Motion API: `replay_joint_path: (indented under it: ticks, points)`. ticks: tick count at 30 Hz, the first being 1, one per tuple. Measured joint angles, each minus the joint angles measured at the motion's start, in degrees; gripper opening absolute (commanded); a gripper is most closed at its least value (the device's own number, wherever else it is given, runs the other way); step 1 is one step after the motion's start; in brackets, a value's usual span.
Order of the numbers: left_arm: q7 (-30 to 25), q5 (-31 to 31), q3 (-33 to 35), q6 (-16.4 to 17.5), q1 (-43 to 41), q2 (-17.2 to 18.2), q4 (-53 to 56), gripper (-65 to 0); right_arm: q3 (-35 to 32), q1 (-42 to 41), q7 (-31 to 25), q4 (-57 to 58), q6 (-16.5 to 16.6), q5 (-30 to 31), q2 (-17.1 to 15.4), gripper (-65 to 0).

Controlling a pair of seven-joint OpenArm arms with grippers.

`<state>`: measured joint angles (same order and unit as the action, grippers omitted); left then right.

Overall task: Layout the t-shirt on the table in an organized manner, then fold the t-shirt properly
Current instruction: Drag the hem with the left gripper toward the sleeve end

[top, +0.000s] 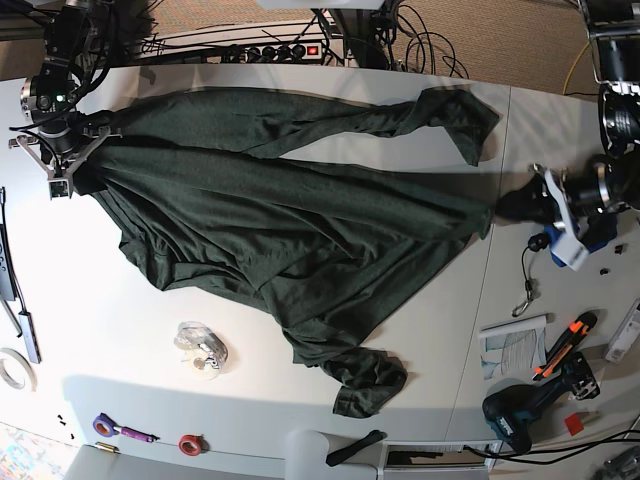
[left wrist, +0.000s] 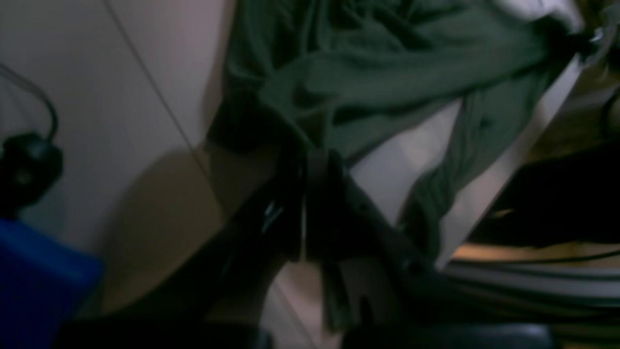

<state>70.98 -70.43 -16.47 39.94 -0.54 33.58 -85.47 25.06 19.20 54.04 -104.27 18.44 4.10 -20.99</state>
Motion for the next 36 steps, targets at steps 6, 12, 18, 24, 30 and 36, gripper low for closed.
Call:
replay_joint_path:
  ticks: [6,12,18,24,30,36]
  points:
    - [-2.54,6.43,0.24,-0.02,-6.56,-0.13,-2.6,-65.0,0.0,-0.02,0.39,0.0,0.02,0.0,0.02,-65.0]
    - [-3.54,8.5,0.24,-0.02,-9.11,-0.09,-2.64,-65.0,0.0,-0.02,0.39,0.0,0.0,0.0,0.02,-65.0]
    - [-7.23,9.73,0.22,-0.04,-9.01,-0.07,-2.64,-56.4,0.0,-0.02,0.39,0.0,0.0,0.48,0.02,-65.0]
    - [-8.48,9.77,0.22,-0.04,-8.94,-0.09,-2.67,-47.5,0.0,-0.02,0.37,0.0,0.02,1.75,0.02,-40.8]
    - [-11.47,5.88,0.22,-0.04,-8.76,-0.11,-2.67,-47.5,0.0,-0.02,-2.32,0.0,0.02,1.77,0.0,-40.8]
    - [-12.41,7.41,0.33,-0.04,-5.29,-2.19,-2.64,-47.5,0.0,-0.02,-2.23,0.0,0.02,1.77,0.0,-40.8]
